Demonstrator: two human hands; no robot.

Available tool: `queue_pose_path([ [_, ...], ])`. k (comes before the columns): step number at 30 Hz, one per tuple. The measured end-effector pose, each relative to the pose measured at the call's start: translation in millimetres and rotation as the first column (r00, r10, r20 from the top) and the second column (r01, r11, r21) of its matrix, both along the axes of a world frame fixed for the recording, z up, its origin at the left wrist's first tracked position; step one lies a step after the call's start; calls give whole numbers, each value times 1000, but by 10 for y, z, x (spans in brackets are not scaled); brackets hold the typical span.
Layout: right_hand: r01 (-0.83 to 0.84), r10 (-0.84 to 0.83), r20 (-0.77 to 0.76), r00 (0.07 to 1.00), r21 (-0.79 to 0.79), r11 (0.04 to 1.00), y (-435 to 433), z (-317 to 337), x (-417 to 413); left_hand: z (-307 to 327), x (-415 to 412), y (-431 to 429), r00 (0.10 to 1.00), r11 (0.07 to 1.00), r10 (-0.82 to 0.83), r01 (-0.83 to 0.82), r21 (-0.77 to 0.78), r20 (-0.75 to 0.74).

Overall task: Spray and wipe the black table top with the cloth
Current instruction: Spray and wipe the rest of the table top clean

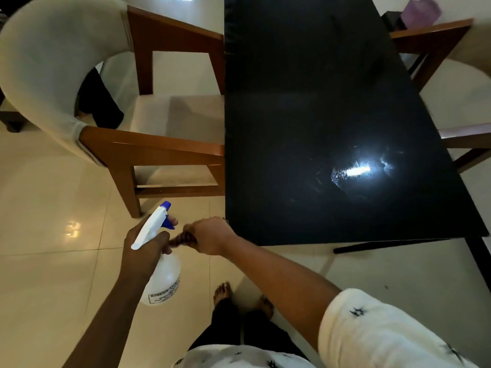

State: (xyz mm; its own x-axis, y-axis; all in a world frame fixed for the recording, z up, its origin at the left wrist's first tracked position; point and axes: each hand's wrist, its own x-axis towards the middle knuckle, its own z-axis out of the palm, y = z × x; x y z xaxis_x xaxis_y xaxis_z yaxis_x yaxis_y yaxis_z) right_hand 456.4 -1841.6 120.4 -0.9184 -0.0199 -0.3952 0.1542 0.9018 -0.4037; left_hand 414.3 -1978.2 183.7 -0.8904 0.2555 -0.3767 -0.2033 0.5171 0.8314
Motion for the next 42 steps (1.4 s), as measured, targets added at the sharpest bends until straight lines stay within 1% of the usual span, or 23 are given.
queue_pose_path([
  [1, 168, -174, -14, 985, -195, 966, 26, 111, 3, 6, -31, -4, 1000, 1000, 3, -3, 12, 6],
  [2, 314, -339, -9, 941, -352, 882, 103, 226, 29, 16, -57, -4, 1000, 1000, 0, -1, 18, 8],
  [4, 498, -556, 24, 831, -480, 722, 372, 446, 138, 33, -98, 7, 1000, 999, -30, 30, 13, -7],
  [6, 601, -694, -47, 718, -461, 653, 761, 568, 302, 16, -135, 23, 999, 999, -49, 49, -5, -7],
  [8, 693, -749, -218, 626, -286, 662, 1171, 566, 492, -15, -165, 50, 999, 999, -44, 44, -16, 22],
  [10, 748, -719, -319, 617, -44, 662, 1438, 452, 640, -43, -170, 75, 997, 997, -70, 71, -19, 24],
  [12, 742, -686, -305, 661, 132, 657, 1452, 279, 669, -35, -149, 109, 995, 995, -96, 96, -21, 22],
  [15, 671, -635, -215, 742, 217, 709, 971, 84, 597, -27, -115, 119, 996, 997, -74, 74, -9, 47],
  [17, 594, -550, -234, 801, 209, 777, 482, 59, 556, -56, -111, 92, 995, 998, -59, 61, -24, 76],
  [19, 487, -435, -259, 862, 185, 854, 0, 61, 534, -46, -99, 52, 995, 997, -64, 67, -29, 79],
  [21, 373, -350, -179, 919, 114, 921, -387, 33, 519, -19, -90, 8, 997, 998, -60, 61, -18, 58],
  [22, 358, -354, -105, 929, 25, 933, -526, 11, 515, -10, -95, -22, 997, 998, -57, 57, -13, 47],
  [23, 396, -399, 0, 917, -105, 912, -611, 6, 516, 9, -102, -49, 998, 998, -55, 56, -19, 44],
  [25, 523, -470, 230, 852, -357, 774, -645, 8, 568, 34, -132, -111, 998, 998, -55, 57, -33, 40],
  [26, 550, -468, 291, 835, -413, 726, -605, 20, 622, 40, -148, -144, 998, 998, -58, 59, -32, 37],
  [29, 563, -462, 321, 827, -468, 681, -399, 173, 864, 63, -170, -213, 995, 995, -94, 95, -35, 39],
  [31, 598, -523, 301, 798, -504, 623, -223, 333, 1024, 37, -164, -223, 990, 990, -131, 134, -40, 59],
  [33, 652, -626, 259, 736, -522, 550, -34, 500, 1152, 46, -125, -186, 982, 983, -176, 179, -41, 74],
  [34, 668, -674, 208, 709, -503, 548, 59, 558, 1212, 75, -91, -151, 976, 978, -205, 208, -34, 72],
  [37, 634, -673, -115, 731, -253, 731, 280, 568, 1279, 186, 33, -8, 963, 966, -260, 259, 17, 68],
  [39, 597, -620, -256, 742, -168, 784, 370, 500, 1194, 193, 91, 68, 964, 966, -258, 257, 33, 69],
  [41, 489, -469, -363, 806, -39, 871, 384, 411, 1006, 184, 116, 105, 966, 968, -248, 245, 44, 74],
  [42, 400, -357, -361, 862, 49, 915, 348, 391, 897, 173, 125, 111, 968, 970, -240, 237, 46, 77],
])
